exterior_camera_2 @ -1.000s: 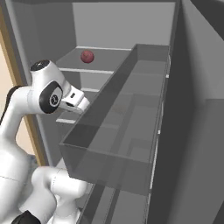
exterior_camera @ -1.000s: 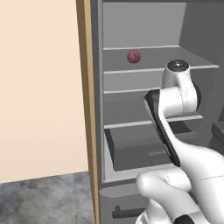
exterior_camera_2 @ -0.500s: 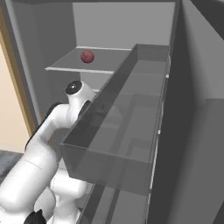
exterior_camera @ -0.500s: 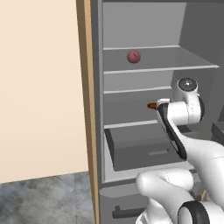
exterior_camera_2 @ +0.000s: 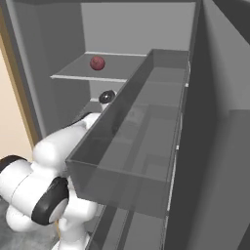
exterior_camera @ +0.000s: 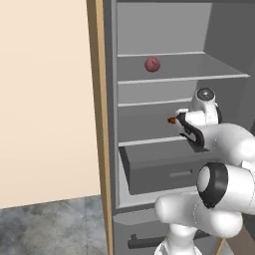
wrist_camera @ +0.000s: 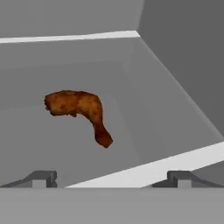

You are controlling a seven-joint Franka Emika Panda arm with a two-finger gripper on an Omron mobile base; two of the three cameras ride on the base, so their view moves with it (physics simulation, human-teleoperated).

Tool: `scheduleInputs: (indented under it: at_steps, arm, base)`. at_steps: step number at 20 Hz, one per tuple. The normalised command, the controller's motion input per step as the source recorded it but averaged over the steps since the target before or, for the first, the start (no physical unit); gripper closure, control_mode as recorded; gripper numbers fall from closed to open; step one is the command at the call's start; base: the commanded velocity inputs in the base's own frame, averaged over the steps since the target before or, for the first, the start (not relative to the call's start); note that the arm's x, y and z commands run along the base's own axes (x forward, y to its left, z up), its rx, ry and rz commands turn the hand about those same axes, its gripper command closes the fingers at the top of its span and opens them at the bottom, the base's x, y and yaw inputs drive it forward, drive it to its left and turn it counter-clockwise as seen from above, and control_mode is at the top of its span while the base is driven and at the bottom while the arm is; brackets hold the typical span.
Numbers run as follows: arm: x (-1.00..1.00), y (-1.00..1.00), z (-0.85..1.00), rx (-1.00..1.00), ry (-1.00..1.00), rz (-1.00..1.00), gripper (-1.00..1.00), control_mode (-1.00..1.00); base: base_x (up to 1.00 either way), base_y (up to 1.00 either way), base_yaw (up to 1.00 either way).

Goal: Take the cheese, chicken drumstick, and onion from the fridge and place them on the plate on the dining counter to create an appetizer plate.

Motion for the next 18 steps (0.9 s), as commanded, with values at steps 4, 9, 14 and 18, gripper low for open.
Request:
scheduleInputs:
  at_steps: [4, 9, 14, 18]
  arm:
    - [0.89, -0.01, -0.21, 0.03, 0.12, 0.06, -1.00, -1.00]
    - [0.70, 0.00, -0.39, 0.05, 0.14, 0.08, -1.00, -1.00]
    - [0.36, 0.00, -0.41, 0.03, 0.05, 0.07, -1.00, -1.00]
    - [0.02, 0.00, -0.29, 0.00, 0.00, 0.01, -1.00, -1.00]
  base:
    - [0.00, 0.00, 0.00]
    - [0.00, 0.00, 0.00]
    - [0.00, 0.00, 0.00]
    - [0.00, 0.00, 0.00]
